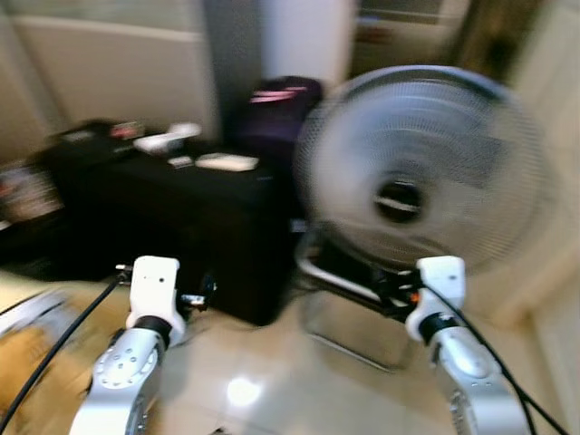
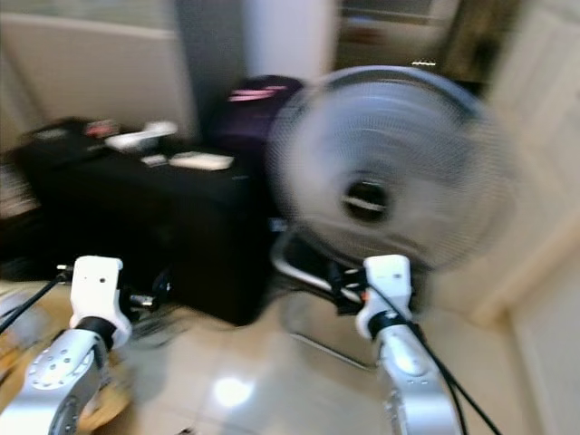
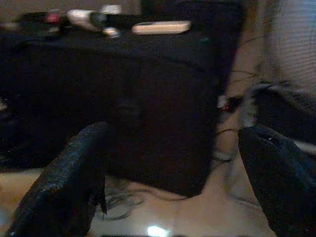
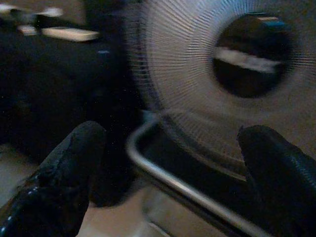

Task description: Clean up the room

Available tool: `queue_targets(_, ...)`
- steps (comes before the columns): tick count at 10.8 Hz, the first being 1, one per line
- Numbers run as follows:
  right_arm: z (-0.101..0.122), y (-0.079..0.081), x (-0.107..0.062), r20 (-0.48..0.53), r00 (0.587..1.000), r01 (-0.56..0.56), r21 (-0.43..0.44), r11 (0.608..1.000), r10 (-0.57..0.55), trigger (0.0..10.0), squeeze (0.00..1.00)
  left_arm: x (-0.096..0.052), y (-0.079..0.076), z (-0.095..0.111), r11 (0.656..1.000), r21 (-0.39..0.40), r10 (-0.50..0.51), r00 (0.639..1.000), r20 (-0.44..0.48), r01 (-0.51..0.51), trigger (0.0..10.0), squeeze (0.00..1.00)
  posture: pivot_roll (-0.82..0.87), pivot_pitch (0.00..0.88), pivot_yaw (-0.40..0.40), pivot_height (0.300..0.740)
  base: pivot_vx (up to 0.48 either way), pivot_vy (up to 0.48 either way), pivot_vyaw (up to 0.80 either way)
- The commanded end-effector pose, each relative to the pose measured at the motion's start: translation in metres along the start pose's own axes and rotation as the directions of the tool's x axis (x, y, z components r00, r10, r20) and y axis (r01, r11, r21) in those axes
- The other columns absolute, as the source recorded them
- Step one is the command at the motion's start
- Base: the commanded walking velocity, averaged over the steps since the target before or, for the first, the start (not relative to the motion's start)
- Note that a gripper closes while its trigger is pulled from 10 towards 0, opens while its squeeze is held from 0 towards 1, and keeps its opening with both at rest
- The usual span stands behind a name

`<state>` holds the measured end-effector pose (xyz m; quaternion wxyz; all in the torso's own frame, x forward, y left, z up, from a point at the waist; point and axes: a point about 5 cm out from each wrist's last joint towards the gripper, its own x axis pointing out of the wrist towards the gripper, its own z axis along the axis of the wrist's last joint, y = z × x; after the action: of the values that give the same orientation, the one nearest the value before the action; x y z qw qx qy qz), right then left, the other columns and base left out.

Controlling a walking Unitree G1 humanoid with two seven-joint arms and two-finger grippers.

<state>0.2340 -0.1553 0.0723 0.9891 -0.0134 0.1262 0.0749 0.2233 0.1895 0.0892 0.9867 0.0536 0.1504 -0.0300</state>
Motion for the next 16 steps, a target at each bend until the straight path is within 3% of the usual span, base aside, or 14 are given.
queue_targets(1, -0.004, 0.003, -0.004, -0.002, 1.000, -0.008, 0.001, 1.000, 0.008, 10.0, 1.00, -0.001, 0.003, 0.005, 0.999, 0.037, 0.013, 1.000, 0.014, -0.013, 10.0, 0.00, -0.05, 0.000, 0.038, 0.740, 0.000, 0.000, 0.80)
queue_targets(4, -0.007, 0.008, -0.003, -0.011, 1.000, -0.007, -0.005, 1.000, 0.007, 10.0, 1.00, 0.002, 0.005, 0.014, 0.998, 0.058, 0.021, 0.998, 0.058, -0.024, 10.0, 0.00, -0.06, 0.000, 0.044, 0.740, 0.000, 0.000, 0.80)
queue_targets(6, 0.002, 0.008, 0.003, 0.016, 0.999, 0.037, 0.041, 0.998, -0.038, 10.0, 1.00, 0.005, 0.009, 0.020, 0.998, -0.005, 0.064, 0.997, 0.046, -0.063, 10.0, 0.00, -0.05, 0.000, 0.027, 0.740, 0.000, 0.000, 0.80)
queue_targets(8, 0.002, 0.000, -0.001, 0.001, 0.999, 0.040, 0.043, 0.998, -0.040, 10.0, 1.00, -0.002, -0.002, 0.027, 0.998, -0.063, 0.016, 0.996, 0.089, -0.010, 10.0, 0.00, -0.03, 0.000, -0.007, 0.740, 0.000, 0.000, 0.80)
queue_targets(9, 0.005, -0.008, -0.003, 0.003, 0.999, 0.042, 0.057, 0.997, -0.042, 10.0, 1.00, -0.002, -0.005, 0.033, 1.000, -0.021, 0.001, 0.996, 0.087, 0.001, 10.0, 0.00, -0.03, 0.000, -0.020, 0.740, 0.000, 0.000, 0.80)
queue_targets(10, 0.000, -0.011, -0.001, -0.029, 0.993, 0.114, 0.140, 0.984, -0.111, 10.0, 1.00, 0.000, 0.001, 0.032, 0.999, 0.028, 0.021, 0.995, 0.102, -0.024, 10.0, 0.00, -0.04, 0.000, -0.013, 0.740, 0.000, 0.000, 0.80)
queue_targets(12, 0.003, -0.009, 0.000, -0.021, 0.998, 0.061, 0.176, 0.983, -0.058, 10.0, 1.00, 0.002, 0.004, 0.034, 0.992, 0.108, 0.051, 0.995, 0.087, -0.061, 10.0, 0.00, -0.02, 0.000, -0.006, 0.740, 0.000, 0.000, 0.80)
queue_targets(14, -0.002, -0.020, -0.002, -0.043, 0.996, 0.090, 0.185, 0.979, -0.084, 10.0, 1.00, 0.002, 0.008, 0.038, 0.993, 0.101, 0.045, 0.994, 0.103, -0.056, 10.0, 0.00, -0.01, 0.000, -0.005, 0.740, 0.000, 0.000, 0.80)
queue_targets(16, 0.000, -0.020, 0.003, -0.033, 0.994, 0.104, 0.193, 0.976, -0.099, 10.0, 1.00, 0.003, 0.007, 0.032, 0.992, 0.123, 0.030, 0.996, 0.081, -0.040, 10.0, 0.00, -0.04, 0.000, 0.017, 0.740, 0.000, 0.000, 0.80)
